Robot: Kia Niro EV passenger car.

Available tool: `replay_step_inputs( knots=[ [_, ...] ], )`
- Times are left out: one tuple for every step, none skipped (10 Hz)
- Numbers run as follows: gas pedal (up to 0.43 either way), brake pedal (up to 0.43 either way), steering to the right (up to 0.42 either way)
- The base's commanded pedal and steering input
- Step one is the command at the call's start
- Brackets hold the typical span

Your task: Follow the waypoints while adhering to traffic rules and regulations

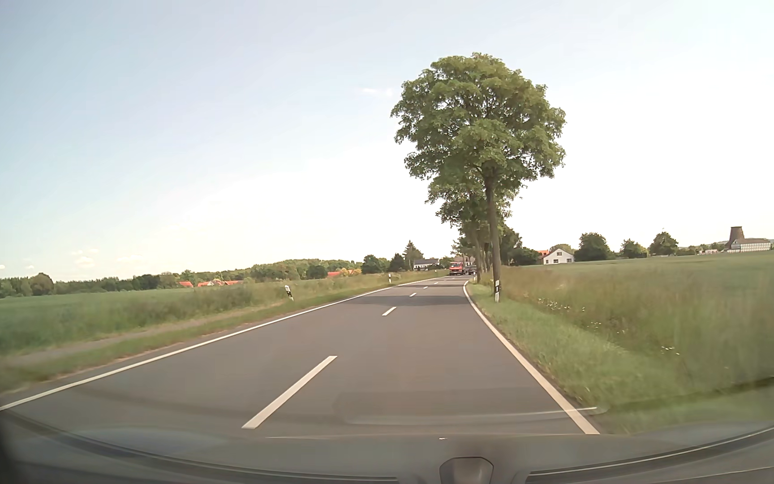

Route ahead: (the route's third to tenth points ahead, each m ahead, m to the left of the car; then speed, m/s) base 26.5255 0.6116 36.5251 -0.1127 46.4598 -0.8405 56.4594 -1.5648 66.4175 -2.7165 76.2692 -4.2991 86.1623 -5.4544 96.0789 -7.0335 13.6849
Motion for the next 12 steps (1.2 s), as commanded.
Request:
replay_step_inputs(
  knots=[
    [0.531,0.006,0.008],
    [0.531,0.006,0.009],
    [0.531,0.006,0.010],
    [0.531,0.006,0.011],
    [0.531,0.006,0.012],
    [0.531,0.006,0.013],
    [0.531,0.006,0.013],
    [0.531,0.006,0.013],
    [0.531,0.006,0.013],
    [0.531,0.006,0.013],
    [0.531,0.006,0.013],
    [0.531,0.006,0.012]
  ],
)
